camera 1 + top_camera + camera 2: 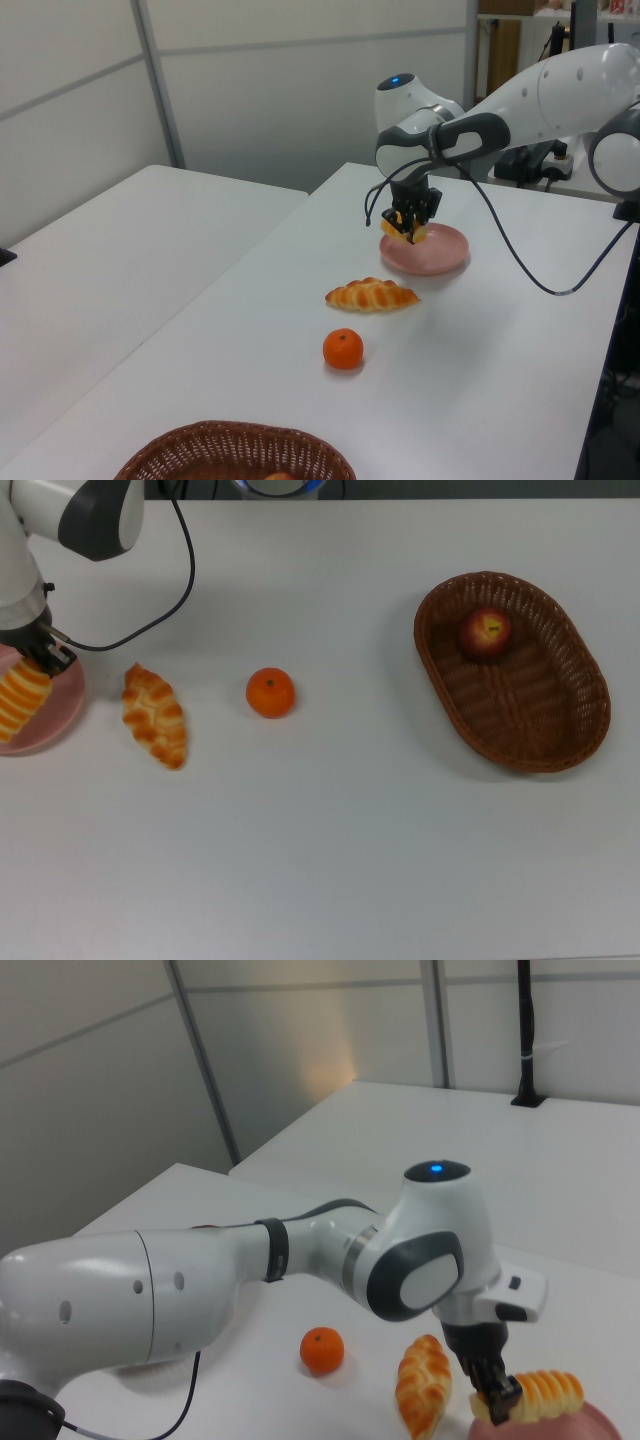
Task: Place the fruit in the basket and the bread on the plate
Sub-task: 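Lift the striped roll onto the pink plate and release it, then move to the orange and close the gripper around it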
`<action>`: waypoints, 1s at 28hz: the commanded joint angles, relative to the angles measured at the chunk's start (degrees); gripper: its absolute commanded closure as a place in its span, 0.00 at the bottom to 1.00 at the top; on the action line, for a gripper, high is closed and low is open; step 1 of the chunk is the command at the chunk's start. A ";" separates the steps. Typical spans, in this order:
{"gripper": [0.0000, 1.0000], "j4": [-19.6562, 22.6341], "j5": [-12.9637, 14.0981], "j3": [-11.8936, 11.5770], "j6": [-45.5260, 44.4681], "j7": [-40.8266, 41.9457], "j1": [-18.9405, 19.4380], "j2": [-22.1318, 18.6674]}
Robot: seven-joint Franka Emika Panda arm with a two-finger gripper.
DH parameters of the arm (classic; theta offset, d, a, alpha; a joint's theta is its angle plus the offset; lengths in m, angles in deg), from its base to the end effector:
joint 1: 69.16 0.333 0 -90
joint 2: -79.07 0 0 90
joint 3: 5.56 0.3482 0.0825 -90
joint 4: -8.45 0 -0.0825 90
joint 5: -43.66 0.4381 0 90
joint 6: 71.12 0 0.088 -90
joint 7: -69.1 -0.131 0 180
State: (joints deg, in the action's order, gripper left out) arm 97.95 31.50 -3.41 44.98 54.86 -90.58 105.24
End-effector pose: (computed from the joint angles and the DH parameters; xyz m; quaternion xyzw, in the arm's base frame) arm 0.6994 -0.2657 0.3649 0.9657 -0.2445 0.0003 0.0872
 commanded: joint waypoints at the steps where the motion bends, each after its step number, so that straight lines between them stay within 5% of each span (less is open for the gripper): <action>1: 0.00 1.91 -2.77 -0.13 0.62 0.44 0.68 -0.42; 14: 0.00 1.38 -2.33 -0.13 0.53 1.05 0.24 -0.94; 21: 0.00 1.91 -1.37 0.66 -0.96 1.14 0.76 -5.07; 28: 0.00 2.17 0.83 2.41 -8.78 6.93 6.03 -7.71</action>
State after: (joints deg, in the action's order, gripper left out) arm 98.04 30.86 -1.48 40.49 57.62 -88.67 100.86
